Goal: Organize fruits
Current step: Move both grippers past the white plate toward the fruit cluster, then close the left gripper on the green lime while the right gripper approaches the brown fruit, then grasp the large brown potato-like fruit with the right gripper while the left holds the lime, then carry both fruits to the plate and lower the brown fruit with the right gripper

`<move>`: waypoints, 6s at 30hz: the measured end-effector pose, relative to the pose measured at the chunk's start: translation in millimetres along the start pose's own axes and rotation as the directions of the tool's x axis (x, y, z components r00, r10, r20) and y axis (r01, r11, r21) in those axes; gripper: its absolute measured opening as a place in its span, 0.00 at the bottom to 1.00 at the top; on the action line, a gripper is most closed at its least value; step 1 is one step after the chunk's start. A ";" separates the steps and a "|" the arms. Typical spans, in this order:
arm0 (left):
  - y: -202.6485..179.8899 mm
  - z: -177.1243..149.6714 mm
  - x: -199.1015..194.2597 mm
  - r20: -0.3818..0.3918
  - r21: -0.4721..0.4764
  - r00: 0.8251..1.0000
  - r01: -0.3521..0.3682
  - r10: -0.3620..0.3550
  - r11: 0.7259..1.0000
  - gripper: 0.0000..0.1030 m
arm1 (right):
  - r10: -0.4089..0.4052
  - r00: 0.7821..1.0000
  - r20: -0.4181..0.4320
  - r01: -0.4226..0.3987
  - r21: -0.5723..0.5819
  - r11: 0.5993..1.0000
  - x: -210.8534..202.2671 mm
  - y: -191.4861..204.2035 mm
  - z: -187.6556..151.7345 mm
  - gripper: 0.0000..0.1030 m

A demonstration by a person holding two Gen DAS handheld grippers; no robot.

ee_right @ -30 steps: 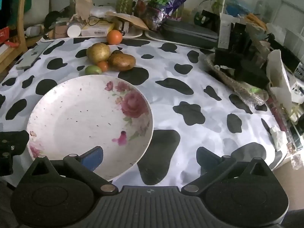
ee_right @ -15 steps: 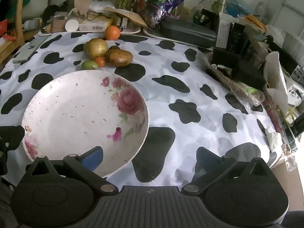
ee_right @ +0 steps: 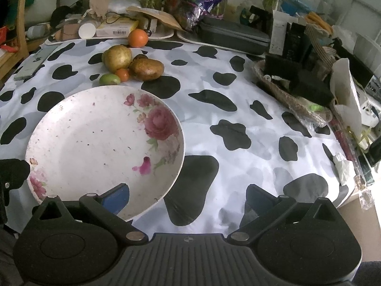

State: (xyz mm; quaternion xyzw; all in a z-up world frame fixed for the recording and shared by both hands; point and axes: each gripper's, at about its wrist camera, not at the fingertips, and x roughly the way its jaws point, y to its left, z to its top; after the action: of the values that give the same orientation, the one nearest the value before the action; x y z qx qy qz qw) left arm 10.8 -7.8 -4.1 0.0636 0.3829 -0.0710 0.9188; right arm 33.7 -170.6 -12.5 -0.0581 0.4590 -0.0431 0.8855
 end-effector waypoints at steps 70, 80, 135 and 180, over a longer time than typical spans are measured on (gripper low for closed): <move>14.4 91.5 113.3 0.071 0.086 0.978 0.189 -0.195 0.978 0.99 | 0.162 0.986 0.050 -0.164 0.033 0.986 89.8 -32.8 110.2 1.00; 11.3 107.2 141.8 0.020 0.145 0.965 0.256 -0.262 0.956 0.99 | 0.177 0.983 0.056 -0.179 0.040 0.983 107.0 -38.6 131.1 1.00; 41.8 109.9 159.0 0.003 0.230 0.963 0.260 -0.268 0.938 0.30 | 0.451 0.892 0.040 -0.440 -0.157 0.884 166.0 4.0 171.8 0.89; 31.4 85.7 104.4 0.064 0.193 0.958 0.264 -0.281 0.945 0.30 | 0.538 0.837 0.106 -0.518 -0.170 0.839 109.6 -18.4 148.4 0.72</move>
State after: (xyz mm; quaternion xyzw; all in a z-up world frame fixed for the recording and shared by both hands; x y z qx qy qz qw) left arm 148.7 -0.2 -16.7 0.0908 0.3379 -0.2351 0.9068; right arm 217.6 -193.6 -13.6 0.0084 0.3916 0.2384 0.8887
